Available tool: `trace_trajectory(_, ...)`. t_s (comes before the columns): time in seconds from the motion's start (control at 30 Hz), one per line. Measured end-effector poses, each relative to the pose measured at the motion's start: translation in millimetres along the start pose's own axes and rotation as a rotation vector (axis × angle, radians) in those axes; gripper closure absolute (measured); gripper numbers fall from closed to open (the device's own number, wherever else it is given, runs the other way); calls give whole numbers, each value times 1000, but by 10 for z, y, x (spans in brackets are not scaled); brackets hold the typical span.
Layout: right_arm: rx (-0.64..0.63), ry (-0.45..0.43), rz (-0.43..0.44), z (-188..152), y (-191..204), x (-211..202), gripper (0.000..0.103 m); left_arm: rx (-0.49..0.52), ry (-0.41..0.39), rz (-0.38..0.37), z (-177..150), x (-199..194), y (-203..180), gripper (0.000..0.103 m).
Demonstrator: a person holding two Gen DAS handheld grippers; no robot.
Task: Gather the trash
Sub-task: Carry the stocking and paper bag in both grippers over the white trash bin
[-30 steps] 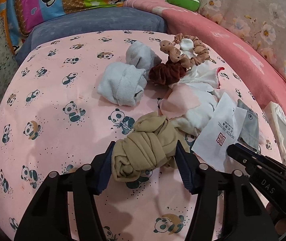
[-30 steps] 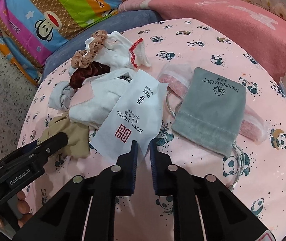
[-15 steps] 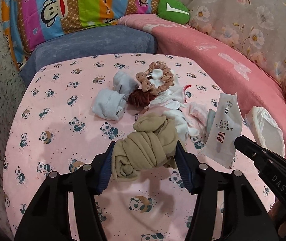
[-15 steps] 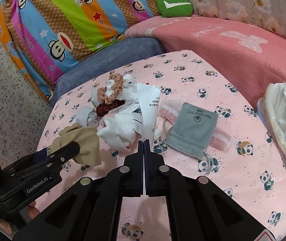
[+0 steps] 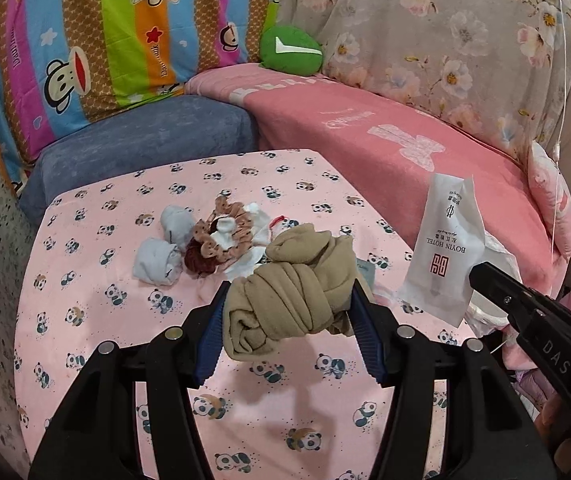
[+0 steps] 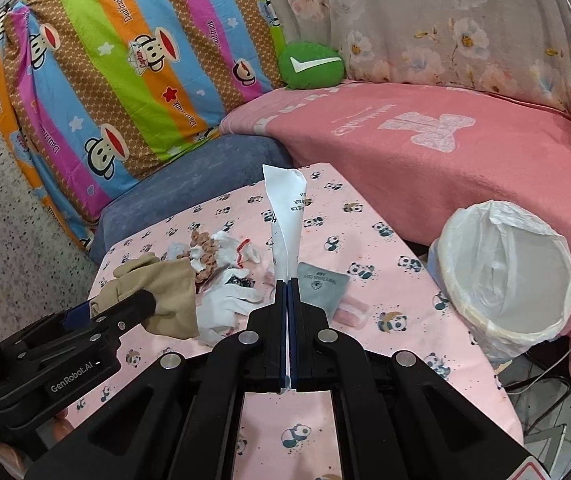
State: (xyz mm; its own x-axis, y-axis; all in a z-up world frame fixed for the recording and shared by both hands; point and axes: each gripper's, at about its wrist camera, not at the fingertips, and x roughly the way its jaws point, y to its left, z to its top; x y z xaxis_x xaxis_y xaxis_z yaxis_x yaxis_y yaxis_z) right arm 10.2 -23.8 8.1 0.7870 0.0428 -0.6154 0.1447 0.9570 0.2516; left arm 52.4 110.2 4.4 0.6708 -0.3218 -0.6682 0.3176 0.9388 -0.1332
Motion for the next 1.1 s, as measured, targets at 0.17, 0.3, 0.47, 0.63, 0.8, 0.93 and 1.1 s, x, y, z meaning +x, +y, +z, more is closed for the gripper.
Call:
trace_trajectory(0.17, 32, -22, -21, 33, -281, -73, 100, 28, -8, -24, 76, 94, -266, 49)
trace_trajectory(0.3, 52, -31, -41, 53, -525, -80, 100, 55, -20, -34, 108, 150, -484, 49)
trace_trajectory(0.47, 80, -51, -76, 117, -852, -96, 100, 101, -18, -48, 180, 280, -814, 49)
trace_trajectory(0.63, 112, -74, -113, 193, -1235, -111, 100, 146, -21, -83, 291, 443, -1183, 49)
trace_trajectory(0.8, 158, -82, -144, 244, -1648, -65, 100, 174, -5, -140, 374, 633, -1511, 49)
trace_trajectory(0.93, 196, -76, -163, 240, -1941, -21, 100, 209, 10, -177, 401, 780, -1785, 48)
trace_trajectory(1.1, 229, -71, -181, 231, -2227, 11, 100, 245, 33, -220, 400, 917, -2075, 48)
